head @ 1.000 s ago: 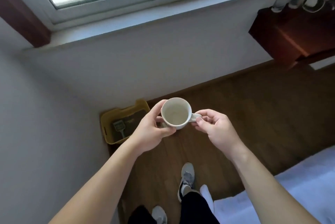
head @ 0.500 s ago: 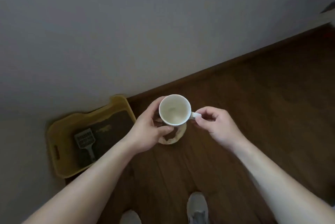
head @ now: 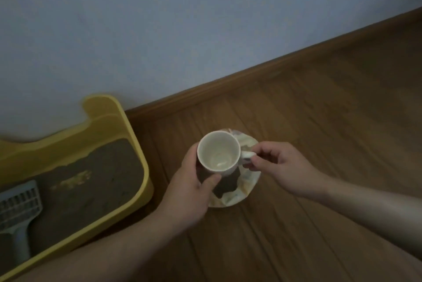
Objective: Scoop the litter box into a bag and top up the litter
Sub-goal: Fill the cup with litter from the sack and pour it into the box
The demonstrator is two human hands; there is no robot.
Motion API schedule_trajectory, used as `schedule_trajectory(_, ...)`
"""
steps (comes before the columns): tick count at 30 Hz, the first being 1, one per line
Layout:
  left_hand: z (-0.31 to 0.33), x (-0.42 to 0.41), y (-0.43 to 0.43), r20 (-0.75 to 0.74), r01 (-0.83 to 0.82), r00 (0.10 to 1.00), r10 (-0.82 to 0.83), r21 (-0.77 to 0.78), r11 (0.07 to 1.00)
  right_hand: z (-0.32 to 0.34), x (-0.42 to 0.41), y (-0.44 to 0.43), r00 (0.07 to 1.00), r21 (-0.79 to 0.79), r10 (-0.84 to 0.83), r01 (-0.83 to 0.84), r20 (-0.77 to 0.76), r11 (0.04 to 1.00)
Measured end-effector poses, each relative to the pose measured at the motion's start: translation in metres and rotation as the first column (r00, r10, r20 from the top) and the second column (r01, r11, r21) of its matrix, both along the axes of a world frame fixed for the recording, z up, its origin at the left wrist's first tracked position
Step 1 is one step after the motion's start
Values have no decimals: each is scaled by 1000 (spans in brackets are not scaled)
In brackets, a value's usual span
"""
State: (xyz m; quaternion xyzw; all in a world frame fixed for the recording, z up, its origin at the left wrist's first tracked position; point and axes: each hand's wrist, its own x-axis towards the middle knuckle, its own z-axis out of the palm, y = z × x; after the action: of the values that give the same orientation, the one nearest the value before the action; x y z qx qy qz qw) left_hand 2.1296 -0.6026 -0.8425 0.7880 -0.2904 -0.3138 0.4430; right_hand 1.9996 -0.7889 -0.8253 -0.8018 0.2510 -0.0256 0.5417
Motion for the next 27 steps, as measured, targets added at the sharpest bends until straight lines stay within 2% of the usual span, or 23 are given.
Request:
schedule_trajectory(2,-16,2,1,74,-6,997,5,12,1000,-17,-1,4,1000,29,-11,11,-12,1000)
schedule_trajectory(4,-27,2,3,211,-4,978,-8,56,998,-30,-3,12,998,69,-53,56,-41,996)
schedule_trajectory(6,-33,-1,10,330,-48,944,-8,161,986,-33,-4,16,994,80,-79,85,-78,993)
schedule_trajectory(7,-36,-1,14,343,-75,939,-5,221,972,-32,-5,15,993,75,-75,82,-93,994)
schedule_trajectory(9,-38,2,19,248,-107,968,34,285,953,-26,-4,10,991,45,-44,50,-125,998)
schedule_trajectory(12,-43,12,19,76,-105,993,89,242,965,-25,1,2,988,8,-33,34,-151,999)
schedule_trajectory(15,-46,13,16,25,-100,995,97,219,971,-28,6,-4,991,40,-49,54,-125,998)
schedule_trajectory(21,-49,14,24,-47,-121,990,129,145,982,-30,12,-2,990,-8,-9,8,-139,1000)
schedule_trajectory(24,-52,14,27,-66,-114,990,123,126,985,-30,14,3,986,-178,55,-83,-160,981)
schedule_trajectory(27,-56,16,31,-75,-83,993,91,94,992,-35,17,13,962,-382,169,-241,-213,892)
